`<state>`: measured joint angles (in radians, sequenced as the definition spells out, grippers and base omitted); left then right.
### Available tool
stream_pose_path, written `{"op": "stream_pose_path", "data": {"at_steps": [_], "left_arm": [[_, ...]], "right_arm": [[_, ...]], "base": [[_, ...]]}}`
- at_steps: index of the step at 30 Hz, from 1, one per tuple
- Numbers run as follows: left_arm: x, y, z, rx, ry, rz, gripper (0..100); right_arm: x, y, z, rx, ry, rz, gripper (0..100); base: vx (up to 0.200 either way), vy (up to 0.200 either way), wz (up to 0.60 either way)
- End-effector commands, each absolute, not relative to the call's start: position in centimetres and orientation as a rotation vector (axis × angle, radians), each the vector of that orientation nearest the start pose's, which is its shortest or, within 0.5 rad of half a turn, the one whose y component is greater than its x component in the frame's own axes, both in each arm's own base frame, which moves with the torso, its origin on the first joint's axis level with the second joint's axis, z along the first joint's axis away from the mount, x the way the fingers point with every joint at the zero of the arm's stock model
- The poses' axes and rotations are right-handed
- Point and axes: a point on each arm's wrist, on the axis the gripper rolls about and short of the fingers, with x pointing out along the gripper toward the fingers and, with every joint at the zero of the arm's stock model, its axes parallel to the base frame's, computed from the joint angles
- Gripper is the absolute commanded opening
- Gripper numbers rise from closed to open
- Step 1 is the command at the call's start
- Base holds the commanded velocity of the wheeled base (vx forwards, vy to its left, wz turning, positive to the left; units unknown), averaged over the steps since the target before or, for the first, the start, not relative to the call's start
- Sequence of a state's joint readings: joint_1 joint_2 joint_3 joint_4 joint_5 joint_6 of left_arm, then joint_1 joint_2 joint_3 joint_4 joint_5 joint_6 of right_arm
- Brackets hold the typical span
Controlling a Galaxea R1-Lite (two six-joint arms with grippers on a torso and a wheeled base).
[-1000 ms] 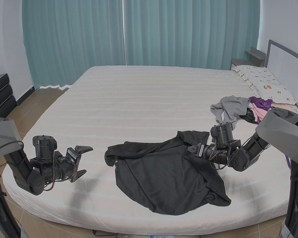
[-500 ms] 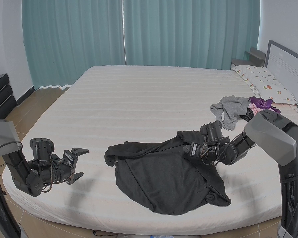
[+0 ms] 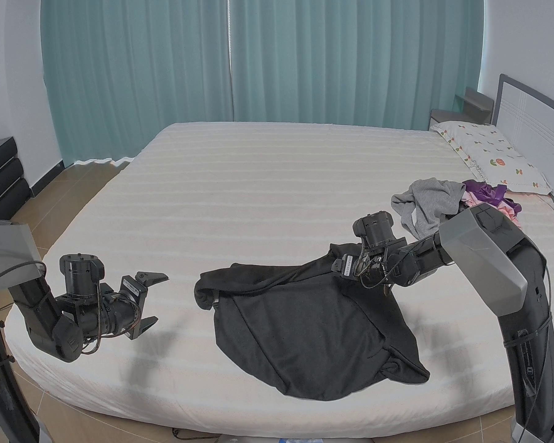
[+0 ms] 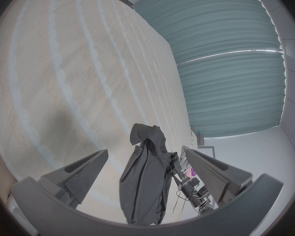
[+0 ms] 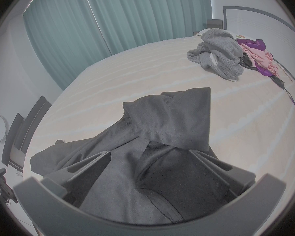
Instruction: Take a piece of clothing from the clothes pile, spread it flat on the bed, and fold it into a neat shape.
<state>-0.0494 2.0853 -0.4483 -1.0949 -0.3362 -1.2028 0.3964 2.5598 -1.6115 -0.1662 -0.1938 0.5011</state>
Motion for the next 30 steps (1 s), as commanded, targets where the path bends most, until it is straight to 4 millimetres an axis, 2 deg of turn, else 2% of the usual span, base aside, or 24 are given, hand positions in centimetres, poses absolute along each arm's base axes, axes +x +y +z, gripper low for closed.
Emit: {"op": "stream_pose_path", "data": {"at_steps": [1, 2, 6, 11, 15, 17, 19, 20, 22, 24, 30], "left_arm": [[29.9, -2.3, 2.7, -1.234, 0.710, -0.001, 100], [29.9, -2.3, 2.7, -1.234, 0.710, -0.001, 100], [29.8, -2.3, 2.7, -1.233, 0.712, -0.001, 100], [29.8, -2.3, 2.6, -1.228, 0.712, -0.002, 100], [29.9, -2.3, 2.6, -1.227, 0.712, -0.002, 100], [29.9, -2.3, 2.6, -1.227, 0.713, -0.003, 100], [29.9, -2.3, 2.6, -1.227, 0.713, -0.003, 100], [29.9, -2.3, 2.6, -1.227, 0.714, -0.005, 100], [29.8, -2.3, 2.6, -1.226, 0.715, -0.002, 100], [29.8, -2.3, 2.6, -1.225, 0.715, -0.004, 100], [29.9, -2.3, 2.5, -1.224, 0.716, -0.006, 100]], "right_arm": [[45.2, 18.7, -1.5, 0.242, 0.786, 0.001, 100], [45.0, 18.8, -1.9, 0.237, 0.796, 0.001, 0], [45.5, 18.8, -3.3, 0.228, 0.794, -0.028, 0], [45.4, 18.5, -3.1, 0.232, 0.785, -0.056, 0], [45.8, 17.8, -1.8, 0.253, 0.758, -0.065, 0], [46.2, 16.7, 0.0, 0.280, 0.722, -0.076, 0], [46.3, 16.1, 0.5, 0.288, 0.715, -0.086, 0], [46.3, 14.8, 1.4, 0.316, 0.704, -0.105, 0], [46.4, 13.3, 2.2, 0.340, 0.695, -0.125, 0], [46.9, 10.5, 3.0, 0.385, 0.664, -0.140, 0], [47.9, 4.4, 2.3, 0.474, 0.572, -0.162, 0]], "base": [[0.000, 0.000, 0.00], [0.000, 0.000, 0.00], [0.000, 0.000, 0.00], [0.000, 0.000, 0.00], [0.000, 0.000, 0.00], [0.000, 0.000, 0.00], [0.000, 0.000, 0.00], [0.000, 0.000, 0.00], [0.000, 0.000, 0.00], [0.000, 0.000, 0.00], [0.000, 0.000, 0.00]]}}
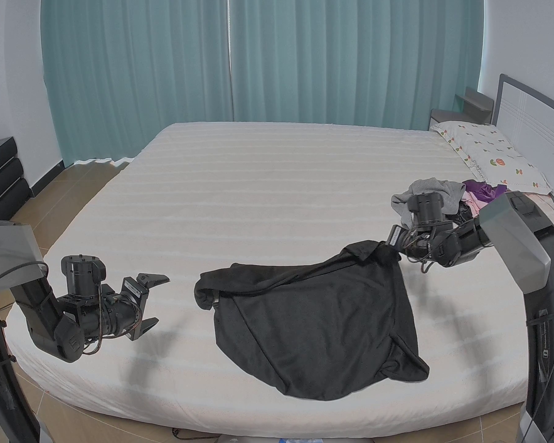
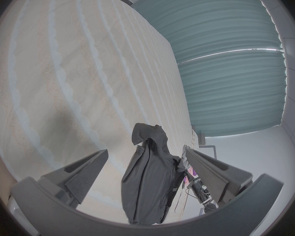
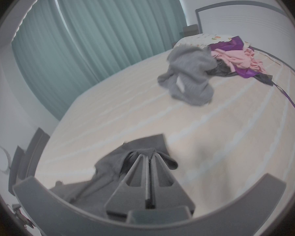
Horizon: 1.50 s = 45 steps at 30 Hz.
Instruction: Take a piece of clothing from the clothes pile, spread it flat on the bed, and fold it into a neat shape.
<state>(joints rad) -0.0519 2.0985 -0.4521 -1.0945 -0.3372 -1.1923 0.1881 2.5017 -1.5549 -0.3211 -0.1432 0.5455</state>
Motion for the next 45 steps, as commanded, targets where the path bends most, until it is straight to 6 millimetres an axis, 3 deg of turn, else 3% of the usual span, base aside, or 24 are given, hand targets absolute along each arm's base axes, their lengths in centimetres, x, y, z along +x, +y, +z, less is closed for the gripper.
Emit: {"op": "stream_pose_path", "data": {"at_steps": [1, 7, 8, 15, 20, 24, 32, 45], "left_arm": [[29.9, -2.3, 2.5, -1.224, 0.716, -0.006, 100], [29.9, -2.4, 2.5, -1.223, 0.717, -0.007, 100], [29.8, -2.4, 2.5, -1.223, 0.718, -0.007, 100], [29.8, -2.4, 2.5, -1.223, 0.718, -0.007, 100], [29.8, -2.4, 2.5, -1.222, 0.720, -0.009, 100], [29.8, -2.4, 2.5, -1.222, 0.720, -0.009, 100], [29.8, -2.4, 2.5, -1.221, 0.720, -0.010, 100], [29.8, -2.7, 2.3, -1.216, 0.731, -0.010, 100]], "right_arm": [[48.0, 3.7, 2.1, 0.485, 0.563, -0.160, 0], [48.2, 2.1, 0.1, 0.516, 0.564, -0.132, 0], [48.3, 2.1, -0.1, 0.517, 0.562, -0.128, 100], [46.9, 1.2, 1.4, 0.522, 0.525, -0.116, 100], [42.1, 0.8, 2.5, 0.565, 0.624, 0.022, 100], [40.5, 0.4, 2.7, 0.575, 0.606, 0.056, 100], [33.9, 1.2, -0.6, 0.431, 0.749, 0.128, 100], [28.0, 1.1, -2.0, 0.463, 0.776, 0.176, 100]], "base": [[0.000, 0.000, 0.00], [0.000, 0.000, 0.00], [0.000, 0.000, 0.00], [0.000, 0.000, 0.00], [0.000, 0.000, 0.00], [0.000, 0.000, 0.00], [0.000, 0.000, 0.00], [0.000, 0.000, 0.00]]}}
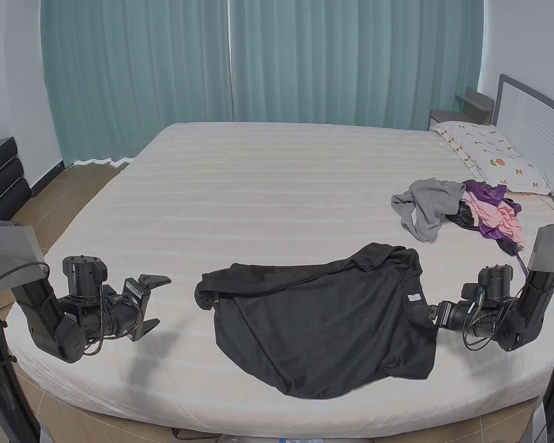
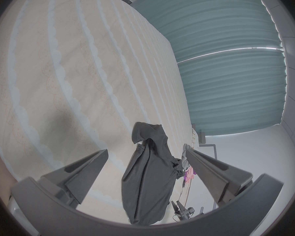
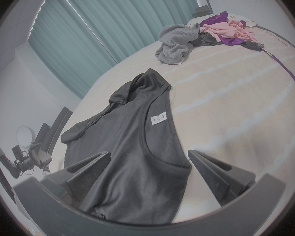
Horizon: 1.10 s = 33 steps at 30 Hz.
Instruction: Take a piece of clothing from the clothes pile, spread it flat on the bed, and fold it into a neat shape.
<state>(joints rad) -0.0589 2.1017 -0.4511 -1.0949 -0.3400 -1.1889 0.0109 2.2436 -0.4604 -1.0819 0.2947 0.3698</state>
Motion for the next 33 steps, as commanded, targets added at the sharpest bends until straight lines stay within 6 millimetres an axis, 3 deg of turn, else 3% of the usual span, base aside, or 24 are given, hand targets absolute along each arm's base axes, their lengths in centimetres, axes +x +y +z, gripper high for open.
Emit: {"op": "stream_pose_path", "data": {"at_steps": [1, 9, 14, 19, 20, 26, 33], "left_arm": [[29.8, -2.7, 2.4, -1.216, 0.730, -0.015, 100], [29.6, -2.9, 2.2, -1.173, 0.740, -0.030, 100], [29.9, -4.1, 1.6, -1.109, 0.762, -0.072, 100], [32.5, -6.5, 1.3, -1.074, 0.743, -0.130, 100], [34.0, -7.3, 1.1, -1.049, 0.715, -0.136, 100], [37.9, -8.0, 0.1, -0.903, 0.737, -0.129, 100], [40.0, -8.7, -2.3, -0.724, 0.714, -0.128, 100]], "right_arm": [[27.9, 1.2, -2.0, 0.465, 0.776, 0.179, 100], [27.9, 1.3, -1.6, 0.592, 0.761, 0.136, 100], [28.2, 1.0, -1.4, 0.659, 0.727, 0.114, 100], [28.4, 1.2, -1.0, 0.663, 0.712, 0.123, 100], [28.4, 1.3, -1.0, 0.662, 0.711, 0.128, 100], [28.4, 1.3, -0.7, 0.662, 0.684, 0.130, 100], [28.4, 1.5, -0.7, 0.659, 0.687, 0.137, 100]], "base": [[0.000, 0.000, 0.00], [0.000, 0.000, 0.00], [0.000, 0.000, 0.00], [0.000, 0.000, 0.00], [0.000, 0.000, 0.00], [0.000, 0.000, 0.00], [0.000, 0.000, 0.00]]}}
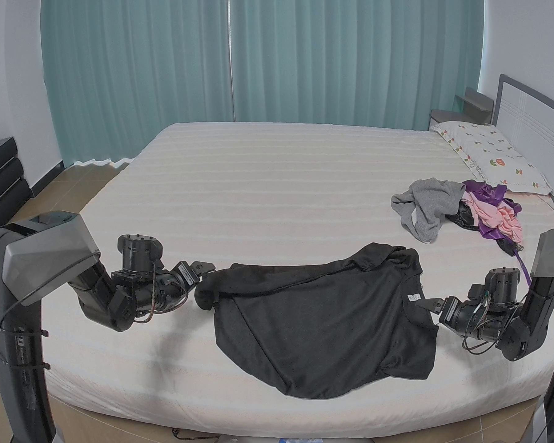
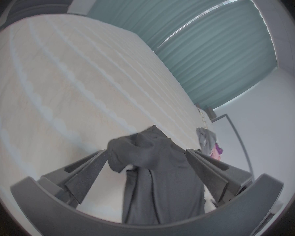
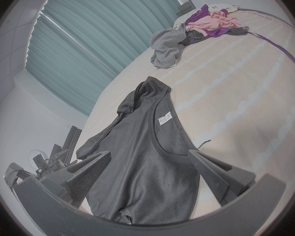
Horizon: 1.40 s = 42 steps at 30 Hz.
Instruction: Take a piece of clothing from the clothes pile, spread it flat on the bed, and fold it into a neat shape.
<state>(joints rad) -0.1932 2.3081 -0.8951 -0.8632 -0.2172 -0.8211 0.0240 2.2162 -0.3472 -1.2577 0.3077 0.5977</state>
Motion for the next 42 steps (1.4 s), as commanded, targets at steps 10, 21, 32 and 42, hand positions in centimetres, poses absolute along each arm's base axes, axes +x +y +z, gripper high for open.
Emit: {"op": "stream_pose_path", "data": {"at_steps": [10, 21, 32, 42], "left_arm": [[42.8, -10.6, -1.7, -0.707, 0.639, -0.158, 0], [47.8, -11.4, 3.4, -0.719, 0.356, -0.104, 0], [50.8, -12.3, 1.5, -0.719, 0.266, -0.064, 0], [50.4, -11.4, 1.4, -0.718, 0.289, -0.037, 100]], "right_arm": [[28.5, 1.5, -0.8, 0.660, 0.686, 0.136, 100], [28.6, 1.5, -0.8, 0.659, 0.684, 0.138, 100], [28.5, 1.9, -0.9, 0.656, 0.693, 0.147, 100], [28.7, 1.9, 0.0, 0.673, 0.656, 0.152, 100]], "base": [[0.000, 0.000, 0.00], [0.000, 0.000, 0.00], [0.000, 0.000, 0.00], [0.000, 0.000, 0.00]]}}
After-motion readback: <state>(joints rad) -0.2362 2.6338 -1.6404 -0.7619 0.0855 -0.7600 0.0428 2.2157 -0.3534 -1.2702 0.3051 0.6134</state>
